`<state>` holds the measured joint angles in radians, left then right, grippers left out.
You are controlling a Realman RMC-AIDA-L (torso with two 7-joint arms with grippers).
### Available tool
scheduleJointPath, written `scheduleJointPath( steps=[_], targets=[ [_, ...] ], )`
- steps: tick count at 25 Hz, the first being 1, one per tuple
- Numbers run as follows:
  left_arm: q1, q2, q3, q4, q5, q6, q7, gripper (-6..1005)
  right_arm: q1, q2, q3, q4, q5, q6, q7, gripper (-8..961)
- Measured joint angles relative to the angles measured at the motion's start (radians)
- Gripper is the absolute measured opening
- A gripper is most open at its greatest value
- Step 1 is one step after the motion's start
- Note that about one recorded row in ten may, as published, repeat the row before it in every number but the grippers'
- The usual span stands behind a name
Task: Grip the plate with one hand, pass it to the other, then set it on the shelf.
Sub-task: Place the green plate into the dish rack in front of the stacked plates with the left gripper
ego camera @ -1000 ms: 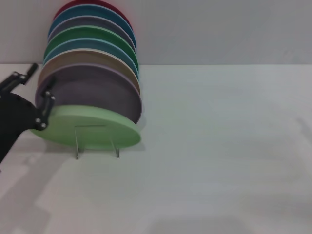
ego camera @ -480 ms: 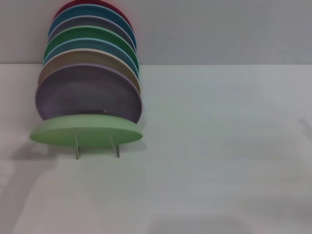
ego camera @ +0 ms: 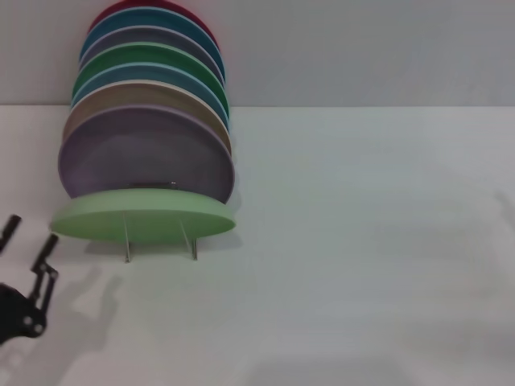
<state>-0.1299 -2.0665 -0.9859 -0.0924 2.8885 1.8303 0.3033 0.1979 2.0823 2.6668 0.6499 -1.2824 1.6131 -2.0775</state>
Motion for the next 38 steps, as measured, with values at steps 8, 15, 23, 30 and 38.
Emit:
scheduleJointPath(
  steps=[8, 15, 23, 30, 38],
  targets=[
    [-0.004, -0.005, 0.137, -0.014, 0.000, -0.144, -0.025, 351, 0.009, -0.001, -0.005, -0.003, 0.000, -0.003, 0.003, 584],
    [-0.099, -0.003, 0.144, -0.048, -0.001, -0.305, -0.031, 351, 0.013, -0.002, -0.005, -0.013, 0.000, -0.013, 0.000, 584],
    [-0.196, 0.004, 0.136, -0.065, -0.004, -0.316, -0.041, 352, 0.013, -0.001, -0.005, -0.019, -0.001, -0.015, 0.001, 584],
    [-0.298, 0.006, 0.105, -0.060, -0.005, -0.340, -0.041, 353, 0.010, 0.001, -0.005, -0.024, -0.004, -0.015, 0.003, 584],
    [-0.304, 0.004, 0.078, -0.068, -0.003, -0.370, -0.040, 354, 0.008, 0.001, -0.005, -0.032, -0.006, -0.015, 0.004, 584]
  ],
)
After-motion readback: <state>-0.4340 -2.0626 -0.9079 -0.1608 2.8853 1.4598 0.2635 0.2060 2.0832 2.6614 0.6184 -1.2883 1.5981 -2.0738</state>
